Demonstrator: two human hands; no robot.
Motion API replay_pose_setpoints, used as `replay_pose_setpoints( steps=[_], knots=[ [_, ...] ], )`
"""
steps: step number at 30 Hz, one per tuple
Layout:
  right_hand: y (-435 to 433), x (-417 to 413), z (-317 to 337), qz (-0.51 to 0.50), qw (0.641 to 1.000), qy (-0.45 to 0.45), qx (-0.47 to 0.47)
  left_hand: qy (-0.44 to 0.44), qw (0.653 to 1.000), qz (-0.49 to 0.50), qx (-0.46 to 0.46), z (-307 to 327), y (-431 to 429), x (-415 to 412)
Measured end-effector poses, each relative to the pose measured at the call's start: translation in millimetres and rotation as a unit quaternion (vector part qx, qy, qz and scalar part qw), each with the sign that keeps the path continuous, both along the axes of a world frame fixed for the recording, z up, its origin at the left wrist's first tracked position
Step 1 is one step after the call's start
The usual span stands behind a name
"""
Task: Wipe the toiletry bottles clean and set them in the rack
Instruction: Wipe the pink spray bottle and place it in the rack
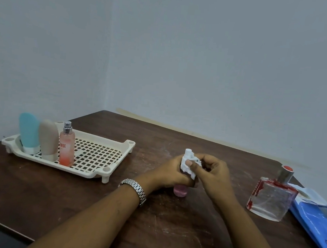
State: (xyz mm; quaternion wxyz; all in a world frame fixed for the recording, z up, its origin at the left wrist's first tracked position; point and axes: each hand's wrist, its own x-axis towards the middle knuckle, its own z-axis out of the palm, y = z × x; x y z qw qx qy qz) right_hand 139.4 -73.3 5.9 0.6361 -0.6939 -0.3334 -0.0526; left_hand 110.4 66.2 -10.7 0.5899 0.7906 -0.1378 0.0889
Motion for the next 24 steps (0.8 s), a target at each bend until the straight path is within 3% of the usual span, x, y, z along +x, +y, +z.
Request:
replay_pose_setpoints(
  steps=[6, 11, 18, 24],
  knots=[
    [0, 4, -4, 0.006, 0.999, 0.042, 0.006, 0.032, 0.999, 0.001, -0.013, -1, 3, 1],
    [-1, 3, -5, 0.038, 0.996, 0.03, -0.069, 0.033, 0.999, -0.023, -0.014, 1, 8, -1],
    [-8, 1, -1, 0.1, 0.989, 0.042, -0.1, 0.024, 0.999, -0.022, -0.004, -2, 10, 0],
    [-7, 5, -2, 0.008, 0.996, -0.006, -0.084, 0.037, 0.999, -0.008, 0.01, -1, 13, 1]
  ],
)
